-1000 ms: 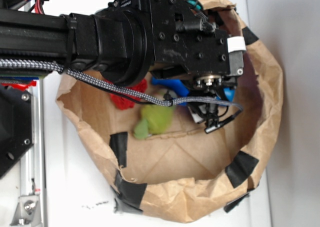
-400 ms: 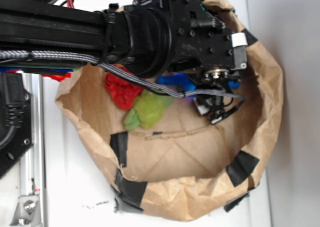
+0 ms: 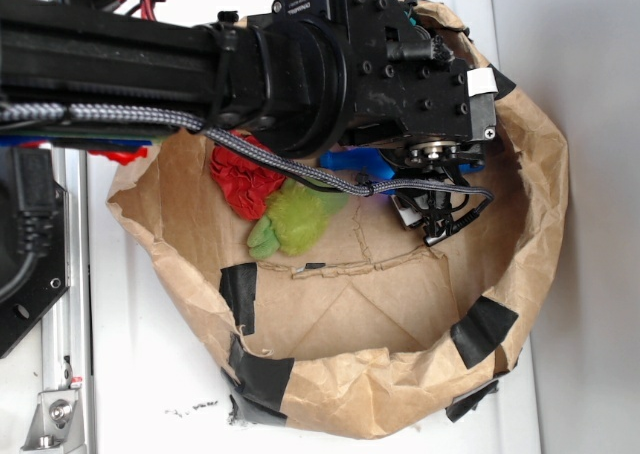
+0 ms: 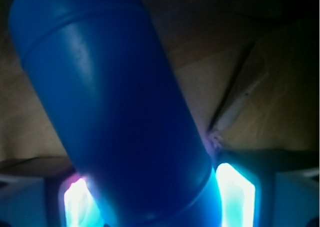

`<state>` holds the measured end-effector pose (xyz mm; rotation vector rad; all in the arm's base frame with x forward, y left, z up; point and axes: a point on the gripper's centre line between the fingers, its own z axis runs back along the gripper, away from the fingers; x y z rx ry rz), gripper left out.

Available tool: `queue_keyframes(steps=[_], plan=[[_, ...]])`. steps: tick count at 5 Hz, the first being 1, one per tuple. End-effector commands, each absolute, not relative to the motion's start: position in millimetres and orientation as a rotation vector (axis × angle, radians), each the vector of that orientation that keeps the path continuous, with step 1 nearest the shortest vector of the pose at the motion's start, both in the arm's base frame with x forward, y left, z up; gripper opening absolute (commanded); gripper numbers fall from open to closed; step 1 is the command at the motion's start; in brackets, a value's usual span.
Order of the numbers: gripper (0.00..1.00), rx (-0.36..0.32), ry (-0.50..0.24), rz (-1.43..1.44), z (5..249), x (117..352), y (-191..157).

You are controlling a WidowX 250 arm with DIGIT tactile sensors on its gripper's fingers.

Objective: Grab the blue bottle.

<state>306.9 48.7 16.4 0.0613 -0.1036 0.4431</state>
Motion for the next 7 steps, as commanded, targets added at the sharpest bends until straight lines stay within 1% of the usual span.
queue_keyframes(steps=[1, 2, 3, 4, 5, 6, 7], plan=[[0.00, 0.037, -0.153, 0.418, 38, 308, 42], [0.00, -0.026, -0.140, 0.426, 89, 292, 22], [0.00, -0.082, -0.154, 0.414, 139, 271, 5], [0.00, -0.079, -0.146, 0.467, 174, 262, -1], [0.00, -0.104, -0.189, 0.410, 188, 255, -10], [0.00, -0.109, -0.186, 0.415, 185, 256, -11], [0.00, -0.079, -0.185, 0.398, 180, 260, -11]])
